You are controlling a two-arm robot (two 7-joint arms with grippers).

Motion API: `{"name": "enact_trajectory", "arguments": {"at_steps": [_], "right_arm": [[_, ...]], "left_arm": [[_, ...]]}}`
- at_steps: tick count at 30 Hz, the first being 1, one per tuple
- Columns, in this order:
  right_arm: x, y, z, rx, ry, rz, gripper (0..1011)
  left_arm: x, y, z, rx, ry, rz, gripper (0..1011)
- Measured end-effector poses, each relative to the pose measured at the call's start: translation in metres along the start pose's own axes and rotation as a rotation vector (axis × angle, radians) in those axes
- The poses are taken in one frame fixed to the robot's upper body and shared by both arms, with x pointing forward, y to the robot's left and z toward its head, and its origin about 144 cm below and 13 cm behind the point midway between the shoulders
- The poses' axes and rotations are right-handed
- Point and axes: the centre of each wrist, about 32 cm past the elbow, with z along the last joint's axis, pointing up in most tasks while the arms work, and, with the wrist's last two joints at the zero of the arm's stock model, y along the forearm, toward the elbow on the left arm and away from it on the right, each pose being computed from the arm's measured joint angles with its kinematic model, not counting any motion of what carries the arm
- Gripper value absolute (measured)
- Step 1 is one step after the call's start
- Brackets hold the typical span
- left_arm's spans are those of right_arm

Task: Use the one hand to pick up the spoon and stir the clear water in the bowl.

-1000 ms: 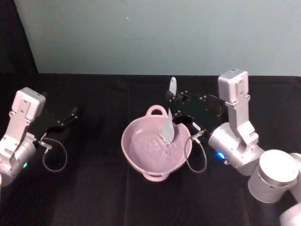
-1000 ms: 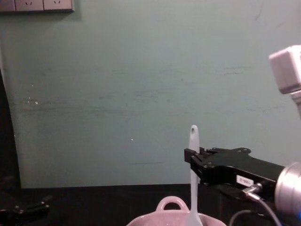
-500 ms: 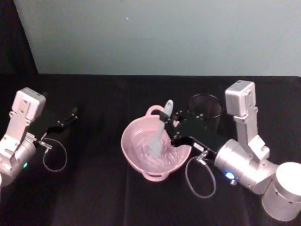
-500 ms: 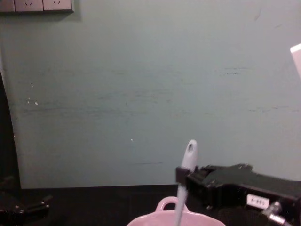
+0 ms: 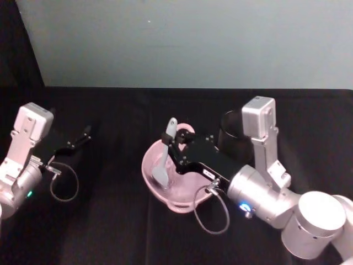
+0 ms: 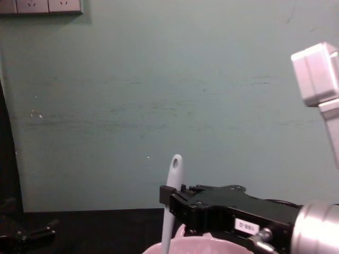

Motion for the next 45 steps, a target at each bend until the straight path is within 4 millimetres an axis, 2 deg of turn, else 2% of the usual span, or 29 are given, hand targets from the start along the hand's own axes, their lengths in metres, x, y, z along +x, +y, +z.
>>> {"name": "enact_trajectory", "arguments": {"at_steps": [8, 16, 25, 31, 40, 45], "right_arm": [[0.007, 0.020, -0.012, 0.032, -0.037, -0.065, 112], [0.016, 0.024, -0.016, 0.060, -0.109, -0.141, 112], [0.023, 0.014, -0.013, 0.066, -0.153, -0.184, 111], [0.023, -0.002, -0.005, 0.038, -0.144, -0.183, 111], [0.016, -0.017, 0.005, -0.011, -0.067, -0.131, 111], [0.010, -0.018, 0.005, -0.011, -0.041, -0.105, 111]], "left_arm": [[0.000, 0.000, 0.000, 0.000, 0.000, 0.000, 1011], [0.000, 0.000, 0.000, 0.000, 0.000, 0.000, 1011], [0.000, 0.000, 0.000, 0.000, 0.000, 0.000, 1011], [0.000, 0.000, 0.000, 0.000, 0.000, 0.000, 1011], [0.000, 0.000, 0.000, 0.000, 0.000, 0.000, 1011], [0.000, 0.000, 0.000, 0.000, 0.000, 0.000, 1011]]}}
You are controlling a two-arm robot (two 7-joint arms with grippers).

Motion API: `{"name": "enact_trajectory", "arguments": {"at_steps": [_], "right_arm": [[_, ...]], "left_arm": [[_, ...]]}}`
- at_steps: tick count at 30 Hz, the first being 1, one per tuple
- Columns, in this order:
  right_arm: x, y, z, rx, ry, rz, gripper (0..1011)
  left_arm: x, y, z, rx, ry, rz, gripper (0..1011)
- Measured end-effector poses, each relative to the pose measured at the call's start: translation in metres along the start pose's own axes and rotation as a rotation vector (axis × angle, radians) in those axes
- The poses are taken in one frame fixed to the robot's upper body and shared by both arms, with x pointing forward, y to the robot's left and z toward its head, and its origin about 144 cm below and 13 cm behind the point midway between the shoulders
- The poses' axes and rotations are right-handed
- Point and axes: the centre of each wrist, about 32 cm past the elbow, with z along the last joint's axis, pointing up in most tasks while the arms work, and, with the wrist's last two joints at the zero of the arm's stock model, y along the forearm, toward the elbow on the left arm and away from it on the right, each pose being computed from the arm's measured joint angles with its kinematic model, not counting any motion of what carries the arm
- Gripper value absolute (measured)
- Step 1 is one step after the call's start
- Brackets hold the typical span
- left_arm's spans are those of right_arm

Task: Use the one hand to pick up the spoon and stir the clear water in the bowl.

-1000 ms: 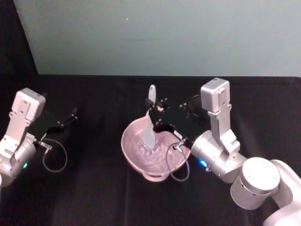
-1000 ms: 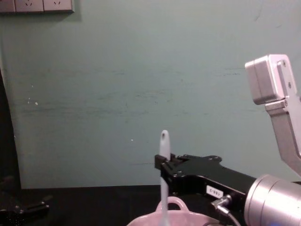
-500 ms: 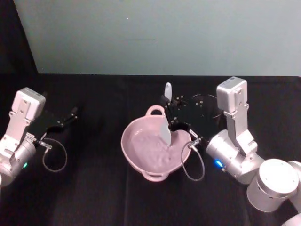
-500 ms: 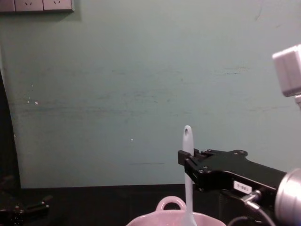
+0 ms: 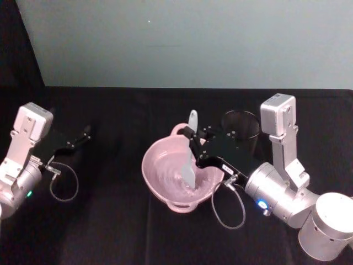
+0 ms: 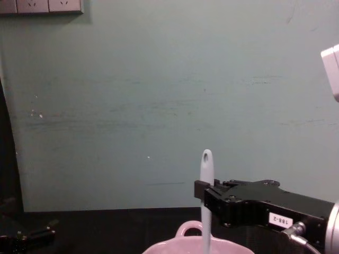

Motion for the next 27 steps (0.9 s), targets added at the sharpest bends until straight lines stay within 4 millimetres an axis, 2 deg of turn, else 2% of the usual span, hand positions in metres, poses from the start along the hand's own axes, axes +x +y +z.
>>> {"name": "enact_trajectory", "arguments": {"at_steps": [6, 15, 27], "right_arm": [[-0.005, 0.006, -0.001, 0.021, 0.038, 0.024, 111], [-0.011, 0.027, -0.007, 0.061, 0.042, 0.024, 112], [-0.003, 0.047, -0.020, 0.097, -0.009, -0.067, 111]], "left_arm": [[0.000, 0.000, 0.000, 0.000, 0.000, 0.000, 1011], [0.000, 0.000, 0.000, 0.000, 0.000, 0.000, 1011], [0.000, 0.000, 0.000, 0.000, 0.000, 0.000, 1011]]}}
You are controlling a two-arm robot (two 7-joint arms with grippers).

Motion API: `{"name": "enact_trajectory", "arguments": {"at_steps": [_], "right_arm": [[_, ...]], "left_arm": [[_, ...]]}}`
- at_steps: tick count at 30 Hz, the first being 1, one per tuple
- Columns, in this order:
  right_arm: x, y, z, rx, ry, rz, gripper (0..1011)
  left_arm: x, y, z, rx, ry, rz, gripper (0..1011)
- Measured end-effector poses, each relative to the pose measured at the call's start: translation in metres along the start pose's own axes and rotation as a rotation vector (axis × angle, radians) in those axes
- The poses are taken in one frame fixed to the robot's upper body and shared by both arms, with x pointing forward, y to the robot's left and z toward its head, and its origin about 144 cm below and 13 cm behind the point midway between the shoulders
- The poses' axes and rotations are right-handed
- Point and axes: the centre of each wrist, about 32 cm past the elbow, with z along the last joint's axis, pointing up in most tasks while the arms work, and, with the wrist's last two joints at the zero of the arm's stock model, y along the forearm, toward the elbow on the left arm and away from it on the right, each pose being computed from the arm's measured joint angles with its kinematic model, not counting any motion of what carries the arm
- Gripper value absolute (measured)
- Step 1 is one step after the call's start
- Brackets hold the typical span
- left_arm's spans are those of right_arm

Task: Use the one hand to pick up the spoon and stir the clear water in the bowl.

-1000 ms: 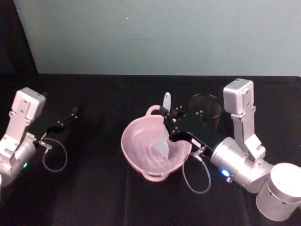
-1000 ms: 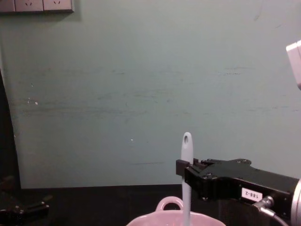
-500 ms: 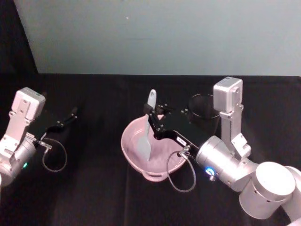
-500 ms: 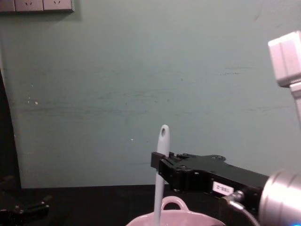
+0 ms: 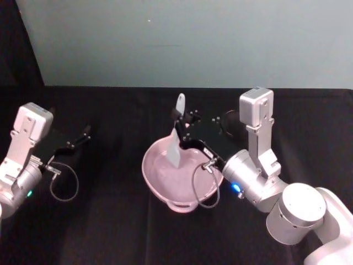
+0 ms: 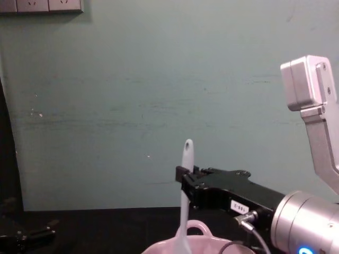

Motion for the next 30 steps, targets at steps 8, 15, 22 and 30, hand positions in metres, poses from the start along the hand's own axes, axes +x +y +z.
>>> {"name": "enact_trajectory", "arguments": {"at_steps": [8, 15, 22, 30], "right_arm": [[0.009, -0.003, 0.000, 0.006, -0.057, -0.052, 112], [0.015, -0.015, 0.005, -0.013, -0.084, -0.073, 111], [0.015, -0.035, 0.015, -0.034, -0.075, -0.055, 112], [0.004, -0.049, 0.021, -0.070, -0.012, 0.000, 112]], "left_arm": [[0.000, 0.000, 0.000, 0.000, 0.000, 0.000, 1011], [0.000, 0.000, 0.000, 0.000, 0.000, 0.000, 1011], [0.000, 0.000, 0.000, 0.000, 0.000, 0.000, 1011], [0.000, 0.000, 0.000, 0.000, 0.000, 0.000, 1011]]}}
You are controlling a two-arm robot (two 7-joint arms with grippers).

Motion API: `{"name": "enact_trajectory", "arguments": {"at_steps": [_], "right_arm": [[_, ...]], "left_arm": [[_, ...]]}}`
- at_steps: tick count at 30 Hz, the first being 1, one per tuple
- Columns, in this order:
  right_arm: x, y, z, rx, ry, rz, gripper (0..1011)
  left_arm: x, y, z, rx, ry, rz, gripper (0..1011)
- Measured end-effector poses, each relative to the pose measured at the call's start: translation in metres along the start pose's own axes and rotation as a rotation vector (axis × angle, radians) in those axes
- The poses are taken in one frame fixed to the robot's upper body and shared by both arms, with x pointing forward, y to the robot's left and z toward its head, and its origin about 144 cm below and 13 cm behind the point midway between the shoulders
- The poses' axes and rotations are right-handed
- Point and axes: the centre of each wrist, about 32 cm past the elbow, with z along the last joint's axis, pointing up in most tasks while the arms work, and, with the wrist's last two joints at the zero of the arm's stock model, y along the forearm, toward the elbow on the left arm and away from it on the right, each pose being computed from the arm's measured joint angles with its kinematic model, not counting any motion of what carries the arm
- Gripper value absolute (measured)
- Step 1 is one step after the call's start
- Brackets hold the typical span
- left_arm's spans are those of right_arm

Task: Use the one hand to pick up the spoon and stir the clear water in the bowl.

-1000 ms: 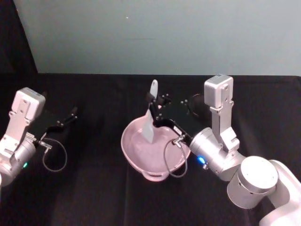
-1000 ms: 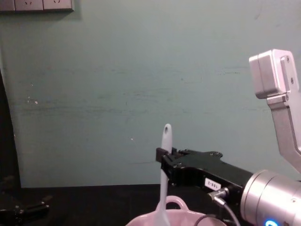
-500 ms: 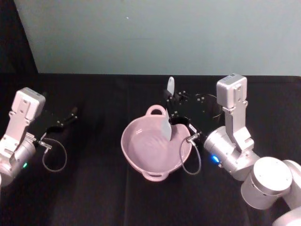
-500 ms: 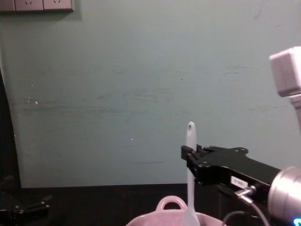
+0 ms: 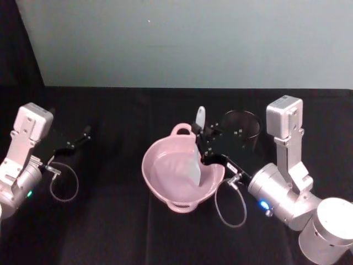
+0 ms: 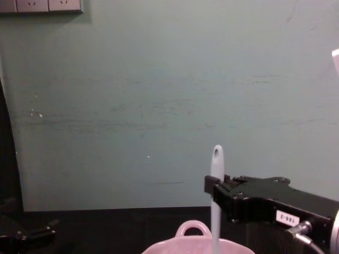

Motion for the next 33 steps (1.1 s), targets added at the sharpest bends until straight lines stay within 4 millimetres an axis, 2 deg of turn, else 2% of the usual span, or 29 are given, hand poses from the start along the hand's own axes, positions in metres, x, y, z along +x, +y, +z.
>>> {"name": "enact_trajectory", "arguments": {"at_steps": [10, 15, 22, 33], "right_arm": [[-0.012, 0.007, 0.000, -0.019, 0.061, 0.041, 111], [-0.013, 0.023, -0.005, -0.019, 0.090, 0.031, 112], [-0.010, 0.037, -0.011, -0.013, 0.066, -0.045, 112], [0.000, 0.037, -0.014, 0.033, -0.014, -0.138, 112]], "left_arm": [[0.000, 0.000, 0.000, 0.000, 0.000, 0.000, 1011], [0.000, 0.000, 0.000, 0.000, 0.000, 0.000, 1011], [0.000, 0.000, 0.000, 0.000, 0.000, 0.000, 1011], [0.000, 0.000, 0.000, 0.000, 0.000, 0.000, 1011]]}}
